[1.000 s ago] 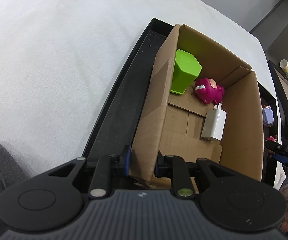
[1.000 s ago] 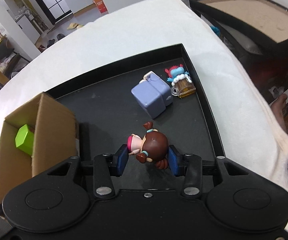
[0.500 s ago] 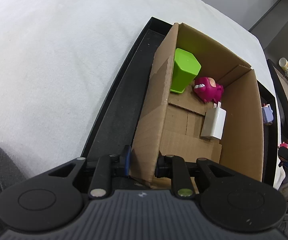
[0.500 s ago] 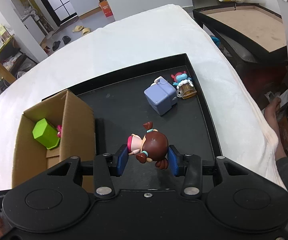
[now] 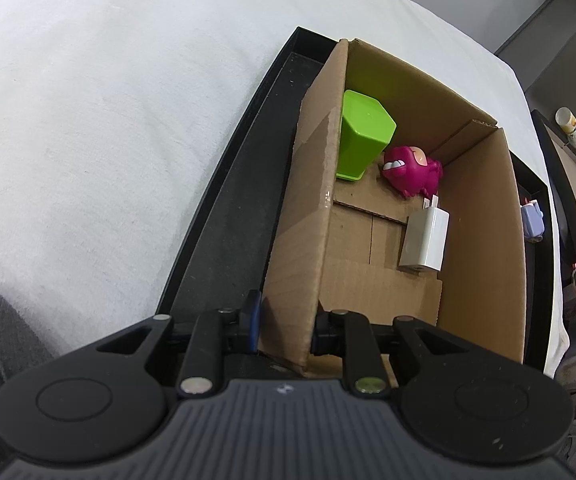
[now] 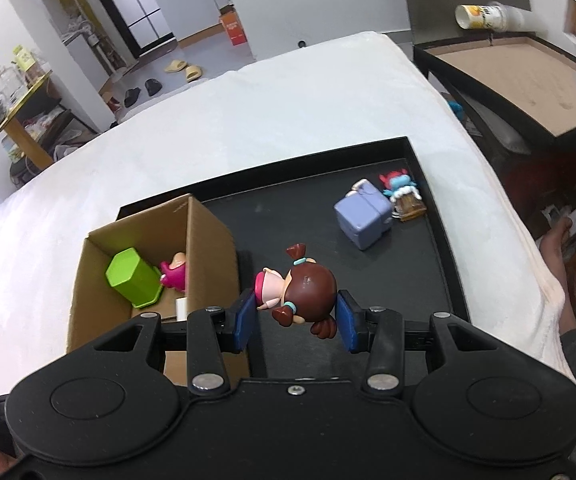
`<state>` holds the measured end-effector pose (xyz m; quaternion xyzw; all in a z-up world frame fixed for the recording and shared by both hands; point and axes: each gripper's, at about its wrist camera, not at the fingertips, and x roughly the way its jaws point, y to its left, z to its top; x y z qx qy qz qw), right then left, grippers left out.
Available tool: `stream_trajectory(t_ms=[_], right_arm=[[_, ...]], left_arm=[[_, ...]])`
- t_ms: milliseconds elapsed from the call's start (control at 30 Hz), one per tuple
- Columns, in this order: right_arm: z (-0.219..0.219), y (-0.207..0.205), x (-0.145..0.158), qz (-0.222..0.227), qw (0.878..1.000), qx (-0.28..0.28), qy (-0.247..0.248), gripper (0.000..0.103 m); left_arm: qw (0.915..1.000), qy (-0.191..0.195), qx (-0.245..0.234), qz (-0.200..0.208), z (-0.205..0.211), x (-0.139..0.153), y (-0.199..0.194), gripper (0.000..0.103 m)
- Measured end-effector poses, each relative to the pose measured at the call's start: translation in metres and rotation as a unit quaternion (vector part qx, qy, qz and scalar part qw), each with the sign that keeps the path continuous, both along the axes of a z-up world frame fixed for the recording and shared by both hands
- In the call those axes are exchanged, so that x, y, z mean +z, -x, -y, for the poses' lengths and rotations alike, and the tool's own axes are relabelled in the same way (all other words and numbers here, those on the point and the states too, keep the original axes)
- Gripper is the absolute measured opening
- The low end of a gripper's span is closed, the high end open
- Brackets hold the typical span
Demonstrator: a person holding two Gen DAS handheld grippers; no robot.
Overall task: Organize rigid objects
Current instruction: 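Lift the brown-haired doll with the right gripper and carry it over the box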
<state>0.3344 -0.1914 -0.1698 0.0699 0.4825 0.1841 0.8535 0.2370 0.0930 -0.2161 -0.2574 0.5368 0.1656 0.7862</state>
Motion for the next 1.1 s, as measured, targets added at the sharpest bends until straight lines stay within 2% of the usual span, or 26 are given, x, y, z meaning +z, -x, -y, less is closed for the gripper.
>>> stream_trajectory(t_ms=[900, 1100], right_arm=[[-0.077, 0.009, 0.017, -0.003, 0.997, 0.074, -0.010, 0.042], [-0.097, 0.008, 0.012, -0.027, 0.995, 0.088, -0.035, 0.043]], left_arm=[[0.9993, 0.027, -0.025, 0.004, -0.011, -0.005, -0.002, 0.022], [0.9990, 0.023, -0.038, 0.007, -0.011, -0.005, -0.002, 0.022]])
